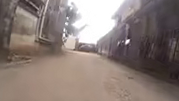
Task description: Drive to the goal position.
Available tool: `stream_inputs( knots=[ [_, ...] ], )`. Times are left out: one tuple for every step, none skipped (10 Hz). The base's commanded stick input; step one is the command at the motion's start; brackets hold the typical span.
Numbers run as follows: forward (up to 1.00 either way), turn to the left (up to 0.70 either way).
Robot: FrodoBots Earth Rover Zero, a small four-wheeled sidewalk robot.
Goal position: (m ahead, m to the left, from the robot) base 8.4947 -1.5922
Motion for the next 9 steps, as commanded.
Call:
stream_inputs(
  knots=[
    [0.85, 0.04],
    [0.85, 0.04],
    [0.85, 0.04],
    [0.85, 0.04],
    [0.85, 0.04],
    [0.85, 0.04],
    [0.85, 0.04],
    [0.85, 0.03],
    [0.85, 0.03]
  ],
)
